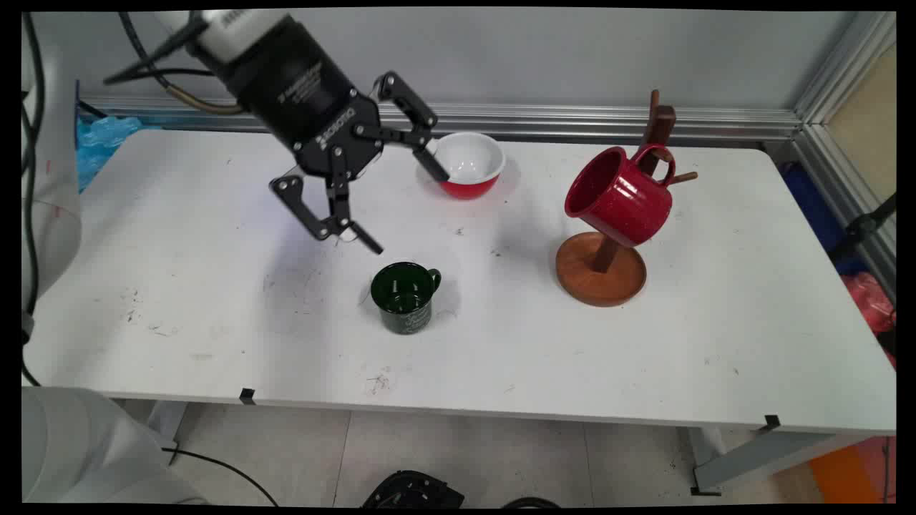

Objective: Pick up the red mug from the rack

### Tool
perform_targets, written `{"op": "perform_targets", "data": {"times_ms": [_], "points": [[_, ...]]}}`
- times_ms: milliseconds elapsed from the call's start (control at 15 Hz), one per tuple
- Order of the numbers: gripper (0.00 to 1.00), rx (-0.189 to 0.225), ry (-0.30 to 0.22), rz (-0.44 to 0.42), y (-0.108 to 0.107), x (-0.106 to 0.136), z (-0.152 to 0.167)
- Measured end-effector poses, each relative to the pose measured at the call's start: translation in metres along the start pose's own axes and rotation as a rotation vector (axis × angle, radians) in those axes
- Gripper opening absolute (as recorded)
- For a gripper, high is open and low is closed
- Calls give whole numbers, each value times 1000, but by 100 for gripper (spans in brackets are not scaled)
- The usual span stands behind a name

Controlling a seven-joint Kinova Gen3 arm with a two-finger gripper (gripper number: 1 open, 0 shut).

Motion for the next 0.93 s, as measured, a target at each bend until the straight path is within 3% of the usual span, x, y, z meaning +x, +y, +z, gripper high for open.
{"op": "perform_targets", "data": {"times_ms": [933], "points": [[100,216,158,-632,-22,5,9]]}}
